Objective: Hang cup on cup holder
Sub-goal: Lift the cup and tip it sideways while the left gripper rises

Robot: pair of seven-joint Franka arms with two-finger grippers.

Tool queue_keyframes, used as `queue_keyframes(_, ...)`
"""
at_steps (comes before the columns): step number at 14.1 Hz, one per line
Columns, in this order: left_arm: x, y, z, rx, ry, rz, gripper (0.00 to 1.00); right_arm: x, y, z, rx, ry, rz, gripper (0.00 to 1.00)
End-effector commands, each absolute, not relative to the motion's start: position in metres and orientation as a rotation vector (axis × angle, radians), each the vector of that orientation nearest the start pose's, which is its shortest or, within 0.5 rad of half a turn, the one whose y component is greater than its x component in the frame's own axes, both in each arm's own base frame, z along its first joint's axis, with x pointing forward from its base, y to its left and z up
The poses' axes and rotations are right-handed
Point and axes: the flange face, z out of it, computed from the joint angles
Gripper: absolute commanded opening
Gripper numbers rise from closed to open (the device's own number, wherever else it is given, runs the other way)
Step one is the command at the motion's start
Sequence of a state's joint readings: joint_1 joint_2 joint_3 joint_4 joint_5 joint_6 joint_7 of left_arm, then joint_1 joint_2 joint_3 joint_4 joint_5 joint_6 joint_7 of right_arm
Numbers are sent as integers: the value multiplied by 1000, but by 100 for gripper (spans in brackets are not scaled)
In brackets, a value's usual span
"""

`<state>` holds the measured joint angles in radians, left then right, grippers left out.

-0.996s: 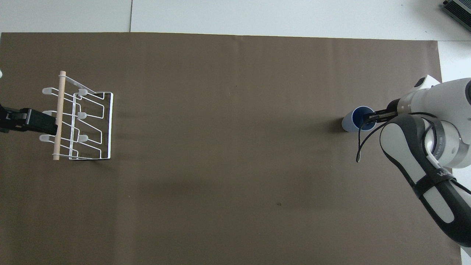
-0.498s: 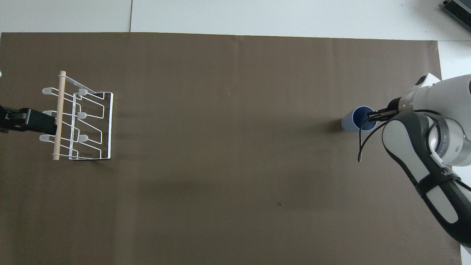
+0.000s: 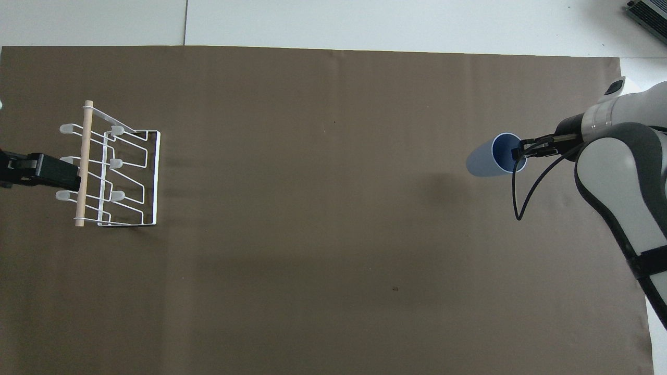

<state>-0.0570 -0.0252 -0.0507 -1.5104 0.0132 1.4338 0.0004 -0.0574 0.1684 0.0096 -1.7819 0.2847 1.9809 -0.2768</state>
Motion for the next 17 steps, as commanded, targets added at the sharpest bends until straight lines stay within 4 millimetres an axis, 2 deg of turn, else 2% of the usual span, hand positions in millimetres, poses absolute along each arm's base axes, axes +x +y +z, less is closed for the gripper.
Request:
queue_keyframes(1, 522, -54, 657, -3121, 154, 76, 100, 609, 9, 483, -2784, -224, -105, 0)
queue_keyframes(2, 522, -54, 657, -3121, 154, 76, 100, 607, 19, 489, -2748, -226, -94, 0)
queue_keyframes(6, 522, -54, 656, -3121, 156, 78, 100, 605, 35, 500, -2656, -212, -62, 0)
queue_keyframes(11, 523, -54, 657, -3123, 157, 66, 100, 597, 54, 514, -2350, -104, -20, 0)
queue_keyframes(13, 524, -61, 657, -3153, 175, 62, 100, 595, 67, 518, -2242, -77, 2, 0)
queue_keyframes(15, 524, -70, 658, -3265, 172, 62, 100, 589, 76, 520, -2124, -25, 45, 0)
queue_keyframes(17, 524, -82, 660, -3324, 121, 73, 100, 583, 83, 520, -2005, 66, 80, 0)
